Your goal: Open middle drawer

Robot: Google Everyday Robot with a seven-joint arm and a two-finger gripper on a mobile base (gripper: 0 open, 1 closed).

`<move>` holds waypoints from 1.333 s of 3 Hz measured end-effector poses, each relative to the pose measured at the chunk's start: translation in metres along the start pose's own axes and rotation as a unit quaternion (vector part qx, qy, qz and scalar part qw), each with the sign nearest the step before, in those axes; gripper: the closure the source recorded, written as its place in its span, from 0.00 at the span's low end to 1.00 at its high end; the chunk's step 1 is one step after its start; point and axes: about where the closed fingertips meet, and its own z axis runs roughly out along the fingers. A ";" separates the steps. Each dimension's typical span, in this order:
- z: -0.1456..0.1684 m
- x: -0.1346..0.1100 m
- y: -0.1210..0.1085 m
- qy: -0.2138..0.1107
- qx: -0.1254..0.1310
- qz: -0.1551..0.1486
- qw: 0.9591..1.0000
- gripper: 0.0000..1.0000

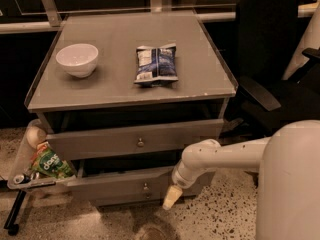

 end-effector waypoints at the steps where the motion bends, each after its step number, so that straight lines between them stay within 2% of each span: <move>1: -0.017 0.007 0.022 0.005 -0.029 0.013 0.999 0.00; 2: -0.028 0.014 0.043 0.003 -0.056 0.023 0.998 0.00; 3: -0.029 0.015 0.044 0.003 -0.058 0.025 0.998 0.00; 4: -0.033 0.013 0.040 -0.006 -0.049 0.025 0.998 0.00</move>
Offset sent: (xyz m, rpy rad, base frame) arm -0.0724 -0.0074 0.0389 0.0774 0.1707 -0.0130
